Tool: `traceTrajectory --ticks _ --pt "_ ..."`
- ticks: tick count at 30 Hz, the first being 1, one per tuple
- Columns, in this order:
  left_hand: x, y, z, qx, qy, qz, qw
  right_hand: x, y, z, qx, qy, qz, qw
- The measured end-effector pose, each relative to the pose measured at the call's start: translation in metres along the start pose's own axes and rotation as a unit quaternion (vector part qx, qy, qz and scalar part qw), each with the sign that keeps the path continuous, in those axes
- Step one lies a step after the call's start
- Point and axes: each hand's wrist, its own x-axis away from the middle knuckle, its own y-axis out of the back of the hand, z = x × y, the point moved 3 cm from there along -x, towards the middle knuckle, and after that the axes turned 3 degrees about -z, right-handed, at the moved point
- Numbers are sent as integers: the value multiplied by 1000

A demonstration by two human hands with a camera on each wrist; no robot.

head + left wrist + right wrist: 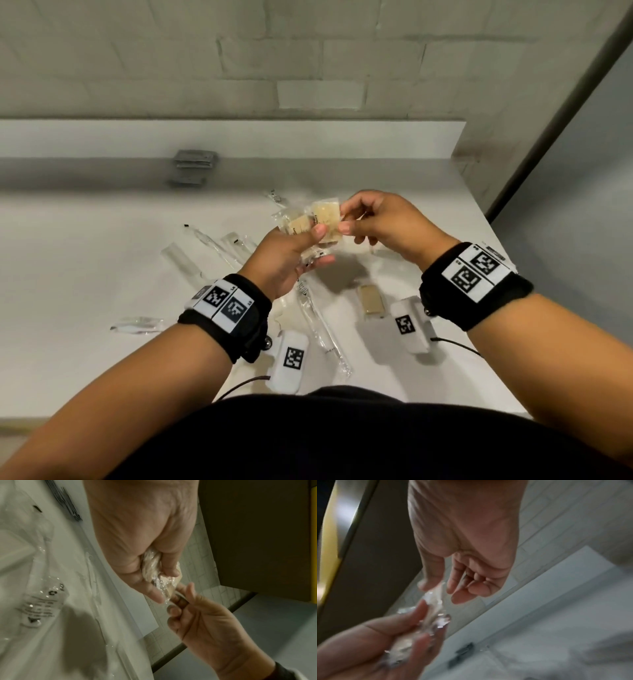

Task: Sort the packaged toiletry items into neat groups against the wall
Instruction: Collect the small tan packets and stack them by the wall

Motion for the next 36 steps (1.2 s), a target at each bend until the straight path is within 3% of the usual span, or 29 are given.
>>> traceTrajectory --ticks 4,7,9,15,19,21,23,25,27,31,34,36 --pt "-5 -8 -1 12 3 -1 1000 -2 2 12 14 83 -106 991" --pt "-8 -9 -4 57 26 -4 998 -3 0 9 92 143 -109 979" --pt "-10 -11 -7 56 17 2 998 -2 -5 3 86 133 -89 983" --pt "-14 -14 -8 5 0 25 1000 -8 -14 -4 -74 61 -26 995" --pt "-21 8 -10 -14 -8 -31 999 -21 8 -17 119 3 -91 989" --pt "-24 21 -9 -8 -2 -57 998 -26 10 -28 267 -43 -35 962" --pt "-25 30 -6 -14 6 -72 997 -26 -3 -39 395 -84 69 912" --pt "-24 34 -1 -27 16 -74 997 -24 -26 -45 479 -93 151 860" --pt "-23 37 3 -35 26 -71 996 -22 -49 -45 517 -91 184 831" --pt "-20 45 7 -45 31 -79 995 -29 -72 -39 532 -118 206 812" --pt "-18 52 6 -41 29 -80 996 -31 -77 -40 492 -144 242 824" --pt "-16 57 4 -38 31 -88 995 -32 -75 -41 488 -119 219 837"
